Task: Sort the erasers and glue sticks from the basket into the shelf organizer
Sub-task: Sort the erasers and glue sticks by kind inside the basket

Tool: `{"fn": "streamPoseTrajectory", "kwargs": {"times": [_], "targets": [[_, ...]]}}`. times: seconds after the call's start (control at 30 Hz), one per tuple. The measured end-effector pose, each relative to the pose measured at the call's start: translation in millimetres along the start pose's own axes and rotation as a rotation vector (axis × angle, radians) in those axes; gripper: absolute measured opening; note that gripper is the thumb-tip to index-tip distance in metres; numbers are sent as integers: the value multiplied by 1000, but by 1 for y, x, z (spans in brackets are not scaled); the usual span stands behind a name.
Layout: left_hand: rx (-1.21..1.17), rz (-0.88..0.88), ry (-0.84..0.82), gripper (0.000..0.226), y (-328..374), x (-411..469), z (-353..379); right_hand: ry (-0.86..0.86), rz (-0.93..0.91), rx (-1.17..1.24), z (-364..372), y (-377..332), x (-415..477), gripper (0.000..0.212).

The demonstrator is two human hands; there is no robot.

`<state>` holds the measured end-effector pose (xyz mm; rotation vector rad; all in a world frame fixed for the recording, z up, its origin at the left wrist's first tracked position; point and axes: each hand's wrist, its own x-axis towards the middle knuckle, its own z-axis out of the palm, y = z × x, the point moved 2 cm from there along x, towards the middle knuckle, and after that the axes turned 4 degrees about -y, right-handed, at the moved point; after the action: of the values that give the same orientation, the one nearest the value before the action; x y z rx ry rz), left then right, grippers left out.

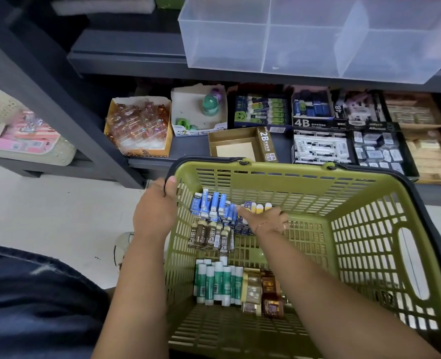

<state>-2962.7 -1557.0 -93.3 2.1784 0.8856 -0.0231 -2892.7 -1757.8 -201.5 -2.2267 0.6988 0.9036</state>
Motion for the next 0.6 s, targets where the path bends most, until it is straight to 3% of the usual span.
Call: {"fn": "streamPoseTrajectory", "kwargs": {"times": [0.13, 0.43, 0.6], "targets": [[0, 11, 4, 40, -3, 1, 1, 86, 28, 1, 17, -4, 5, 121], [70, 20, 14, 44, 0, 0, 2, 67, 52, 98, 3, 7, 23, 88], [64, 19, 12, 45, 0, 0, 2, 56, 51, 28, 1, 7, 28, 95]]}}
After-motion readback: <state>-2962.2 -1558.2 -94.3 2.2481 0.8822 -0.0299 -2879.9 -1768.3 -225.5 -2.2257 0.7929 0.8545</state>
